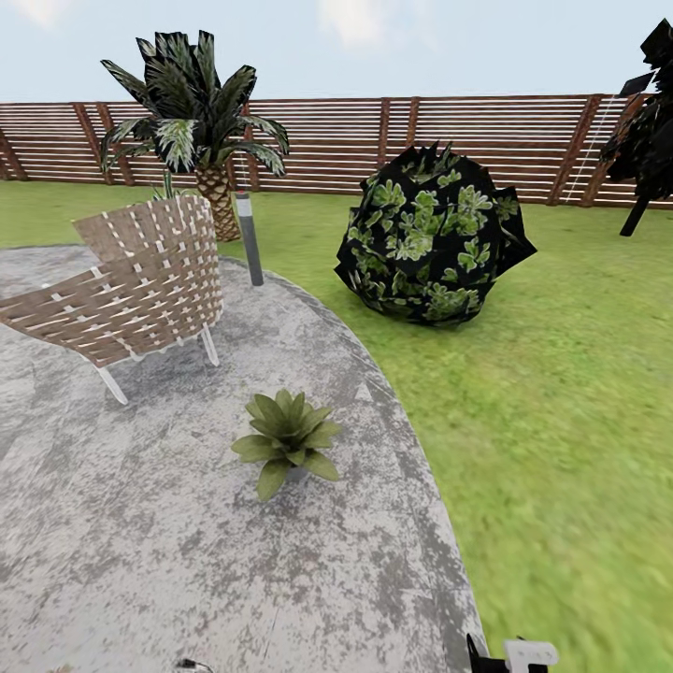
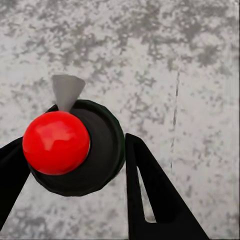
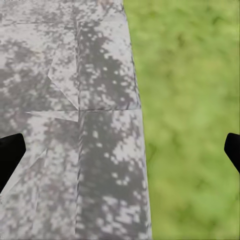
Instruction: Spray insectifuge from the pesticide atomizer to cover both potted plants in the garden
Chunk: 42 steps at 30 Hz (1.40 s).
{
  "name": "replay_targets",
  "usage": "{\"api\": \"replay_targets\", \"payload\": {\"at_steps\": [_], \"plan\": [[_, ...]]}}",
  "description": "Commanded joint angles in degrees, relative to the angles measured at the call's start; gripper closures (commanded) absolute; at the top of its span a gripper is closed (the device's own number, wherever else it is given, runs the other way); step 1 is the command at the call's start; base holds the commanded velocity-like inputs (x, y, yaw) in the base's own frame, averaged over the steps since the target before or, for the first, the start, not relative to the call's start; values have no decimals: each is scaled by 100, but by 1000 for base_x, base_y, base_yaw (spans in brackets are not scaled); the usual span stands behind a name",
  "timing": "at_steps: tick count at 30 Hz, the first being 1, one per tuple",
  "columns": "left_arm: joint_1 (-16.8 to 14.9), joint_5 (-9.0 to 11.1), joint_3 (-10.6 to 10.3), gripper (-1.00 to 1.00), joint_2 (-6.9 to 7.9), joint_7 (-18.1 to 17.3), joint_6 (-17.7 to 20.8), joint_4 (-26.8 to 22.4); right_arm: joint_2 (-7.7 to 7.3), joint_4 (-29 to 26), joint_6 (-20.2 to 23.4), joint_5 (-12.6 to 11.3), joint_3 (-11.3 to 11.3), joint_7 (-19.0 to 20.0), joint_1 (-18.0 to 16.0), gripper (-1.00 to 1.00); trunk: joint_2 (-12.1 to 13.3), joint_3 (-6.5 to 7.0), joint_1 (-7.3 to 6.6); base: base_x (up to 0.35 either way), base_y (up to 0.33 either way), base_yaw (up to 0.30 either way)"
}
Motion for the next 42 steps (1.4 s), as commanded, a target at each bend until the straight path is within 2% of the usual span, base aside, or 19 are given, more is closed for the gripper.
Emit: {"api": "replay_targets", "payload": {"at_steps": [1, 2, 3, 4, 6, 7, 8, 9, 11, 13, 16, 18, 19, 22, 26, 31, 33, 36, 42], "plan": [[-108, -284, -109, 100, -11, -200, 19, -16, -2, -1, -16, 120, 12, 5, -3, -100, -2, -4, -1, 0, 0, 0], [-233, -506, -227, 100, -17, -350, 46, -25, -5, -12, -15, 216, 108, 10, -3, -100, -2, -4, -1, 0, 0, 0], [-453, -874, -390, 100, -17, -654, 132, -32, -8, -84, -13, 448, 330, 19, -3, -100, -2, -4, -1, 0, 0, 0], [-905, -1445, -542, 100, -10, -1407, 673, -43, -2, -447, 12, 1041, 809, 34, -8, -100, -2, -4, -1, 0, 0, 0], [-1374, -1925, -600, 100, -22, -2206, 1313, -77, 19, -901, 207, 1684, 1163, 318, -11, -100, -2, -4, -1, 0, 0, 0], [-1584, -2251, -626, 100, -29, -2573, 1474, -152, 30, -1161, 437, 1929, 1241, 760, -13, -100, -2, -4, -1, 0, 0, 0], [-1764, -2593, -652, 100, -47, -2921, 1567, -243, 36, -1463, 720, 2064, 1282, 1345, -25, -100, -2, -4, -1, 0, 0, 0], [-1868, -2804, -663, 100, -73, -3144, 1605, -305, 38, -1672, 910, 2115, 1297, 1771, -46, -100, -2, -4, -1, 0, 0, 0], [-2148, -3306, -677, 100, -172, -3778, 1656, -439, 47, -2328, 1323, 2179, 1317, 3026, -184, -100, -2, -4, -1, 0, 0, 0], [-2356, -3637, -686, 100, -252, -4242, 1668, -489, 56, -2791, 1463, 2195, 1330, 3829, -325, -100, -2, -4, -1, 0, 0, 0], [-2530, -4090, -688, 100, -304, -4664, 1715, -518, 115, -3169, 1528, 2219, 1374, 4538, -456, -100, -2, -4, -1, 0, 0, 0], [-2575, -4306, -684, 100, -316, -4767, 1817, -533, 191, -3318, 1544, 2234, 1587, 4987, -500, -100, -2, -4, -1, 0, 0, 0], [-2586, -4376, -683, 100, -325, -4790, 1881, -538, 224, -3374, 1548, 2236, 1782, 5178, -511, 100, -2, -4, -1, 0, 0, 0], [-2595, -4523, -755, 100, -398, -4809, 1962, -547, 276, -3422, 1540, 2227, 2072, 5340, -520, 100, -2, -4, -1, 0, 0, 0], [-2597, -4761, -912, 100, -450, -4769, 2134, -549, 396, -3427, 1537, 2224, 2126, 5384, -522, 100, -2, -4, -1, 0, 0, 0], [-2588, -4797, -936, 100, -533, -4736, 2201, -549, 643, -3421, 1537, 2226, 2218, 5405, -522, 100, -2, -4, -1, 0, 0, 0], [-2581, -4798, -942, 100, -593, -4613, 2200, -549, 811, -3425, 1537, 2224, 2418, 5404, -522, 100, -2, -4, -1, 0, 0, 0], [-2542, -4816, -945, 100, -648, -4425, 2180, -549, 1082, -3434, 1537, 2230, 2563, 5400, -524, 100, -2, -4, -1, 0, 0, 0], [-2510, -4819, -944, 100, -687, -4382, 2130, -543, 1303, -3442, 1537, 2232, 2596, 5379, -543, 100, -2, -4, -1, 0, 0, 0]]}}
